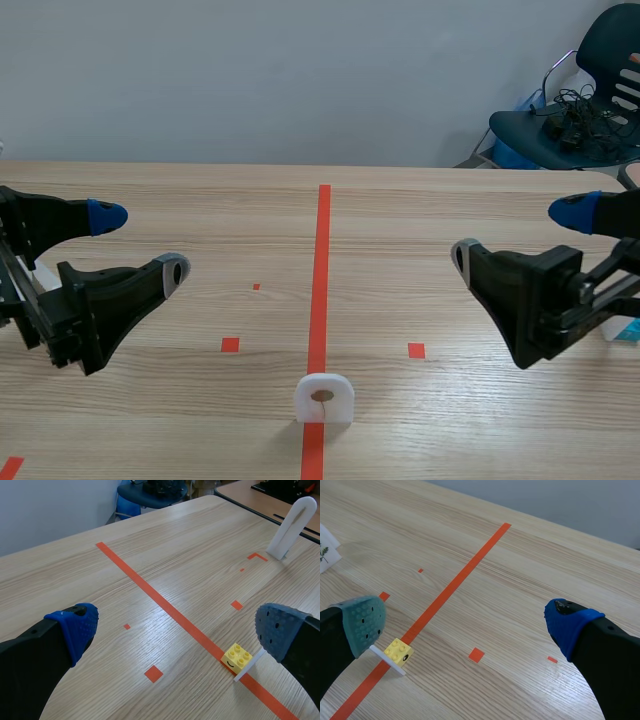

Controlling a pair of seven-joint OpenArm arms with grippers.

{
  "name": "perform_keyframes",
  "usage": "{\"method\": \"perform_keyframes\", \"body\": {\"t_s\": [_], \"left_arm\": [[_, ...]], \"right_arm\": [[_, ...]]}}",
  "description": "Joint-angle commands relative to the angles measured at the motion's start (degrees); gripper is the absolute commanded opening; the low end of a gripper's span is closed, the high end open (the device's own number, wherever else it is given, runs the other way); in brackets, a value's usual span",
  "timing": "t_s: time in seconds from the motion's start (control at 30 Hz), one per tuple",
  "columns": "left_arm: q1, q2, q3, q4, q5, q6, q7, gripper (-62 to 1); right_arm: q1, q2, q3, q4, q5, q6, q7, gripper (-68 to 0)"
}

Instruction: Do the leaf sorting experiment

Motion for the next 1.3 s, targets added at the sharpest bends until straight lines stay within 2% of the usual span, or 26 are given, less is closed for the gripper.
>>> {"method": "perform_keyframes", "body": {"t_s": [0.0, 0.13, 0.27, 0.37, 0.5, 0.67, 0.77, 0.83, 1.0, 1.07, 1.2, 1.27], "left_arm": [[-0.17, -0.04, -1.01, 0.13, -0.81, -0.07, -1.20, 1.4], [-0.17, -0.04, -1.01, 0.13, -0.81, -0.07, -1.42, 1.4], [-0.17, -0.04, -1.01, 0.13, -0.81, -0.07, -1.44, 1.4], [-0.17, -0.02, -1.01, 0.13, -0.81, -0.07, -1.44, 1.4], [-0.17, -0.02, -1.01, 0.13, -0.81, -0.07, -1.46, 1.4], [-0.17, -0.02, -1.01, 0.13, -0.81, -0.07, -1.66, 1.4], [-0.17, -0.02, -1.01, 0.13, -0.81, -0.07, -1.66, 1.4], [-0.17, -0.02, -1.01, 0.13, -0.81, -0.07, -1.66, 1.4], [-0.17, -0.02, -1.01, 0.11, -0.81, -0.07, -1.88, 1.4], [-0.17, -0.02, -1.01, 0.11, -0.81, -0.07, -1.88, 1.4], [-0.17, -0.02, -1.01, 0.07, -0.81, -0.07, -1.88, 1.4], [-0.17, -0.02, -1.01, 0.07, -0.81, -0.07, -1.90, 1.4]], "right_arm": [[0.66, 0.11, 0.02, 0.00, 0.39, 0.42, -0.17, 0.4], [0.66, 0.13, -2.67, -1.36, 0.37, 0.48, -2.36, 0.4], [0.68, 0.13, -7.67, -4.90, -0.90, 0.55, -0.96, 0.4], [0.72, 0.13, -12.46, -8.04, -6.91, 0.92, 1.73, 0.4], [1.62, 0.13, -18.21, -12.85, -16.37, 0.90, 9.88, 0.4], [7.13, 0.13, -25.27, -21.64, -26.40, 0.00, 17.05, 0.4], [11.23, 0.07, -28.65, -27.87, -29.38, -2.27, 21.70, 0.4], [13.79, -0.39, -30.45, -31.65, -30.75, -2.60, 24.57, 0.4], [17.73, -2.19, -33.66, -38.32, -35.21, -2.84, 26.18, 0.4], [17.86, -2.23, -33.97, -39.12, -35.21, -3.50, 27.12, -6.3], [17.81, -2.23, -33.97, -39.12, -35.21, -4.33, 27.26, -30.2], [17.81, -2.25, -33.97, -39.12, -35.21, -4.33, 27.26, -38.8]]}}
